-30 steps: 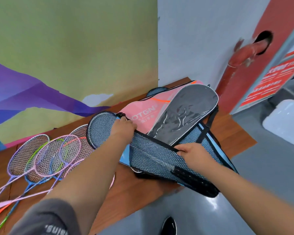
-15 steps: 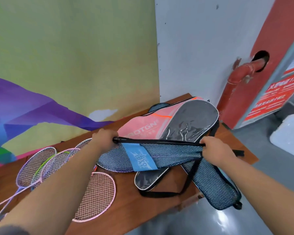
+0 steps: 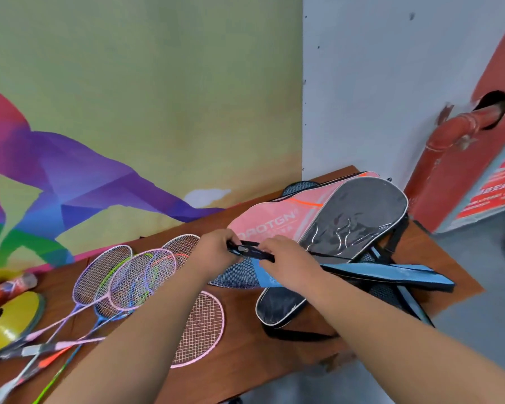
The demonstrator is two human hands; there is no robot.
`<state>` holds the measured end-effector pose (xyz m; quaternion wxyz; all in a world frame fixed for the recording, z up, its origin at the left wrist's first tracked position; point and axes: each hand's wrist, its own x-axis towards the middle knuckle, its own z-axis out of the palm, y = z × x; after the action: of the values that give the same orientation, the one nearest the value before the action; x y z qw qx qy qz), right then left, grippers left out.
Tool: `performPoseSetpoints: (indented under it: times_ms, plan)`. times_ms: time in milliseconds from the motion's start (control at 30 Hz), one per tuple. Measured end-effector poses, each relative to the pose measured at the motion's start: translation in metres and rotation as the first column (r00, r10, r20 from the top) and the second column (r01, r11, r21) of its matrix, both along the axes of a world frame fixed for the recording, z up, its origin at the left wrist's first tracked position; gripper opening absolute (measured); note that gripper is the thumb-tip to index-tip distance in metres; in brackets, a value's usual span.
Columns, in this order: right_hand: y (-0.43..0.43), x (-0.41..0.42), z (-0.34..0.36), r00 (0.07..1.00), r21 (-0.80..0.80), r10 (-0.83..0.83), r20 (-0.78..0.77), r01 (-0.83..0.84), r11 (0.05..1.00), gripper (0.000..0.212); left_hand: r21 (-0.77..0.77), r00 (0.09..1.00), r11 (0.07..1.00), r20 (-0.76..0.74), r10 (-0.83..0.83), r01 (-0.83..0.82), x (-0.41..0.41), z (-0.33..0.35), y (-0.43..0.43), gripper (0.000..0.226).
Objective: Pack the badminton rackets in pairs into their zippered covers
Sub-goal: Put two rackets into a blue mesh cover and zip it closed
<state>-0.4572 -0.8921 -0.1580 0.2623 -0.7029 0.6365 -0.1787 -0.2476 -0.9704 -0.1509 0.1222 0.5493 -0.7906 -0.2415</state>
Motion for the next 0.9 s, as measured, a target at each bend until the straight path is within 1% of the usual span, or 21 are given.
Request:
performPoseSetpoints:
  times_ms: [100, 167, 300, 367, 433, 533, 633, 667, 733, 800, 900]
  plan:
    - [-0.005, 0.024, -0.003, 0.995, -0.086, -0.005, -0.101, -0.004, 0.996, 0.032, 0.023, 1.000, 1.000, -0.011, 0.008, -0.008, 0.004, -0.002, 0.006, 0.026]
    - [-0.006, 0.031, -0.003, 0.992, -0.118, 0.010, -0.127, -0.025, 0.993, 0.035, 0.047, 1.000, 0.999, -0.014, 0.020, -0.020, 0.007, -0.003, 0.007, 0.030]
    - [-0.006, 0.035, -0.004, 0.990, -0.154, 0.024, -0.137, -0.045, 0.987, 0.031, 0.089, 0.999, 0.996, -0.025, 0.032, -0.030, 0.010, -0.004, 0.008, 0.054]
    - [-0.007, 0.037, -0.003, 0.993, -0.169, 0.018, -0.120, -0.039, 0.985, 0.027, 0.116, 0.999, 0.993, -0.042, 0.026, -0.021, 0.010, -0.005, 0.008, 0.060]
    - [-0.009, 0.041, -0.003, 0.989, -0.172, 0.028, -0.142, -0.053, 0.984, 0.025, 0.138, 0.998, 0.990, -0.059, 0.017, -0.009, 0.011, -0.006, 0.008, 0.061]
    - [-0.010, 0.043, -0.006, 0.973, -0.178, 0.074, -0.219, -0.114, 0.977, 0.027, 0.138, 0.998, 0.990, -0.055, 0.005, 0.003, 0.015, -0.008, 0.006, 0.062]
    - [-0.010, 0.045, -0.004, 0.962, -0.165, 0.073, -0.262, -0.119, 0.979, 0.030, 0.146, 0.998, 0.989, -0.059, -0.009, 0.017, 0.020, -0.010, 0.003, 0.060]
    - [-0.009, 0.045, -0.003, 0.964, -0.153, 0.064, -0.259, -0.106, 0.983, 0.031, 0.146, 0.998, 0.989, -0.069, -0.012, 0.022, 0.021, -0.010, 0.002, 0.059]
    - [-0.007, 0.048, -0.001, 0.979, -0.133, 0.013, -0.205, -0.041, 0.990, 0.029, 0.148, 0.995, 0.988, -0.094, -0.028, 0.041, 0.023, -0.011, -0.001, 0.055]
    - [-0.004, 0.050, -0.002, 0.987, -0.125, -0.092, -0.131, 0.076, 0.989, 0.023, 0.148, 0.992, 0.986, -0.111, -0.056, 0.072, 0.024, -0.012, -0.003, 0.045]
    - [-0.004, 0.057, -0.006, 0.969, -0.074, -0.242, -0.053, 0.238, 0.968, 0.017, 0.129, 0.988, 0.983, -0.105, -0.114, 0.128, 0.024, -0.013, -0.006, 0.031]
